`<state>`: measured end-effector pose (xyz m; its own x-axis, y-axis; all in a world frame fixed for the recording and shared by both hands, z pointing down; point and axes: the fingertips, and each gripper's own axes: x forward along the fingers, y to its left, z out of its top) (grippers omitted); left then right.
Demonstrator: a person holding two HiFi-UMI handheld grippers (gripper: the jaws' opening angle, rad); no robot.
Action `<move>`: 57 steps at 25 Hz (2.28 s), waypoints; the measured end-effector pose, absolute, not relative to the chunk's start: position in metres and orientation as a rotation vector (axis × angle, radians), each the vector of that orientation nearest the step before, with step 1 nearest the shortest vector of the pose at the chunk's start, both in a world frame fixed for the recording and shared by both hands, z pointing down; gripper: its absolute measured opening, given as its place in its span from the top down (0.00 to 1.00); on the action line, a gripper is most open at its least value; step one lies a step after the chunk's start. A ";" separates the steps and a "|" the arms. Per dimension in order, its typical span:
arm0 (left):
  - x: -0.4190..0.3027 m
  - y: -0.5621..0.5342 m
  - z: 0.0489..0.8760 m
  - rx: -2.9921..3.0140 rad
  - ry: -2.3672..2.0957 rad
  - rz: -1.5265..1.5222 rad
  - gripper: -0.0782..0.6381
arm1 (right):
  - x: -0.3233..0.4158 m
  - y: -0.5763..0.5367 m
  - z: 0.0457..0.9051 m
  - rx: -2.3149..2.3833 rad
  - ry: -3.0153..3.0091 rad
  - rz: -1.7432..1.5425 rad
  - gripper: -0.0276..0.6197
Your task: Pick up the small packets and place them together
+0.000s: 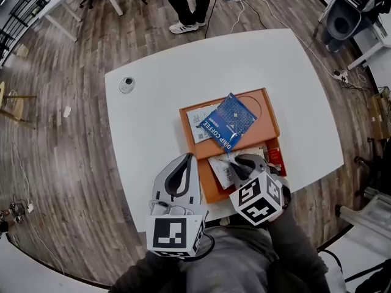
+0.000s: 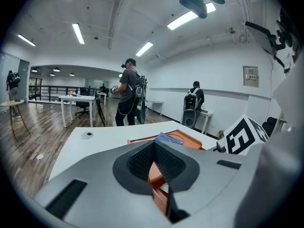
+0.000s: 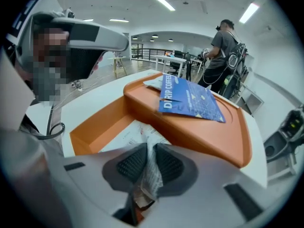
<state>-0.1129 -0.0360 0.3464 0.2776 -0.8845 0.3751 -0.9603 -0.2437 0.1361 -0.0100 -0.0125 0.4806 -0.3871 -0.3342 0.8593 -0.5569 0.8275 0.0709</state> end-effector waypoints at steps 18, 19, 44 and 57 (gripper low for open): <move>-0.109 0.000 0.306 2.311 -1.697 0.228 0.90 | -0.042 0.013 0.395 0.719 -2.159 0.113 0.85; -0.109 -0.001 0.305 2.312 -1.698 0.226 0.90 | -0.044 0.013 0.394 0.716 -2.163 0.109 0.84; -0.097 -0.098 0.312 2.199 -1.795 0.251 0.90 | -0.002 -0.129 0.387 0.765 -2.184 0.109 0.84; -0.095 -0.117 0.332 2.135 -1.796 0.301 0.90 | 0.002 -0.149 0.406 0.756 -2.184 0.133 0.73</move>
<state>-0.0954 -0.1167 0.3317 0.1810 -0.9115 0.3692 -0.9821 -0.1478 0.1165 0.0020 -0.1488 0.4064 -0.4986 -0.4746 0.7254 -0.5591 0.8155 0.1493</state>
